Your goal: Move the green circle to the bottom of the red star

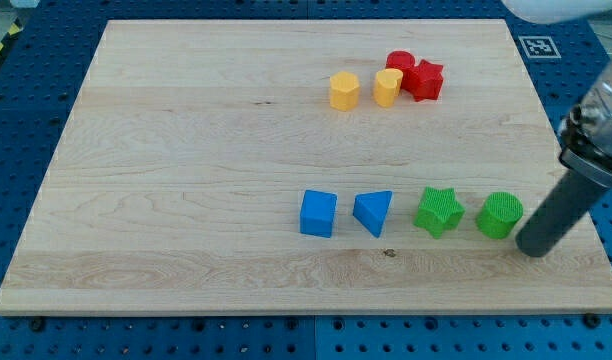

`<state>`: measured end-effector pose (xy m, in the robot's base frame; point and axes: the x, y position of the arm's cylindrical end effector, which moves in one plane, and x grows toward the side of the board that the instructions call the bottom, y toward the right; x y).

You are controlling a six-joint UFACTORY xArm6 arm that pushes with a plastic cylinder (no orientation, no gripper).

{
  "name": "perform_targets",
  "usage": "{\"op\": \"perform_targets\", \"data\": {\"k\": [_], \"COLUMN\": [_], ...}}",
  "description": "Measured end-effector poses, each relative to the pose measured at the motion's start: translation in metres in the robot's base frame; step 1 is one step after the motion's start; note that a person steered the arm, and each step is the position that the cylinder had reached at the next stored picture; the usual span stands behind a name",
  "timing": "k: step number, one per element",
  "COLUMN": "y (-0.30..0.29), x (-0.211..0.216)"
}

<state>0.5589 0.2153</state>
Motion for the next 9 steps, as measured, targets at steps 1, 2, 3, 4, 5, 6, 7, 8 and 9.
{"op": "perform_targets", "data": {"k": [1, 2, 3, 4, 5, 6, 7, 8, 9], "y": [-0.022, -0.046, -0.062, -0.078, -0.087, -0.088, -0.088, -0.088, -0.087], "x": [-0.010, -0.032, -0.050, -0.071, -0.089, -0.099, -0.112, -0.120, -0.120]}}
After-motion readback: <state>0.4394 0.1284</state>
